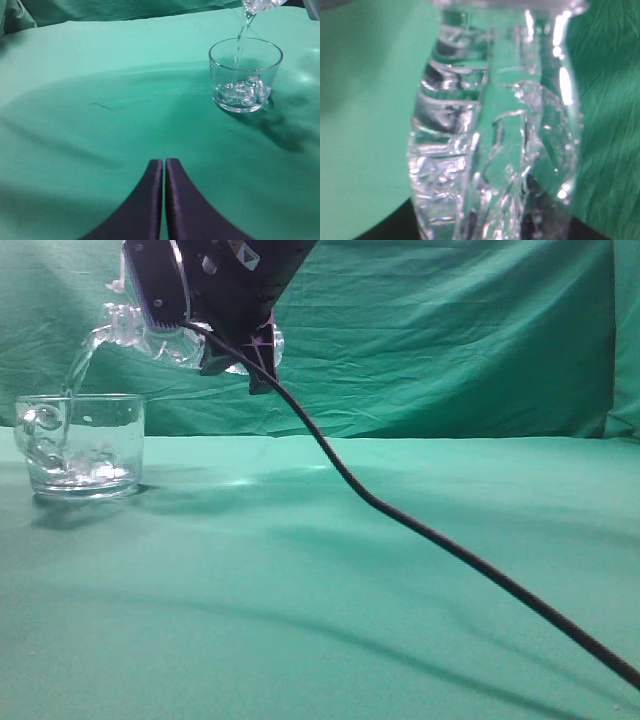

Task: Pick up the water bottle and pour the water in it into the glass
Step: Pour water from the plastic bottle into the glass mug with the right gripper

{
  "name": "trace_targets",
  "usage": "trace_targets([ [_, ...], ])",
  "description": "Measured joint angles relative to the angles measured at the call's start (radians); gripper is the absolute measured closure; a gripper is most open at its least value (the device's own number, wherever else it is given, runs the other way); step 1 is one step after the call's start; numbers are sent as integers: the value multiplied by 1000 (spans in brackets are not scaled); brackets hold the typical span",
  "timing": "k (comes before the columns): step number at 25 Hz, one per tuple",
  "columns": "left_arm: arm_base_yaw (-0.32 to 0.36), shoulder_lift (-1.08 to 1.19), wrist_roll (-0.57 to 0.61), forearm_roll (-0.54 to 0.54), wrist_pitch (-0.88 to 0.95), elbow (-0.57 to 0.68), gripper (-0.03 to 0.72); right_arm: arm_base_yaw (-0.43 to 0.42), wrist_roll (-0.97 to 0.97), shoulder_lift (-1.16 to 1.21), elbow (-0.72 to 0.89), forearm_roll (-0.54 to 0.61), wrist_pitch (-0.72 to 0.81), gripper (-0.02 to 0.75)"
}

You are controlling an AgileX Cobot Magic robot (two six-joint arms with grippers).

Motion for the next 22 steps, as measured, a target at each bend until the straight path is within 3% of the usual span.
trace_targets([
  [22, 0, 0, 0, 0, 0, 0, 688, 0, 23, 0, 0, -2, 5, 449],
])
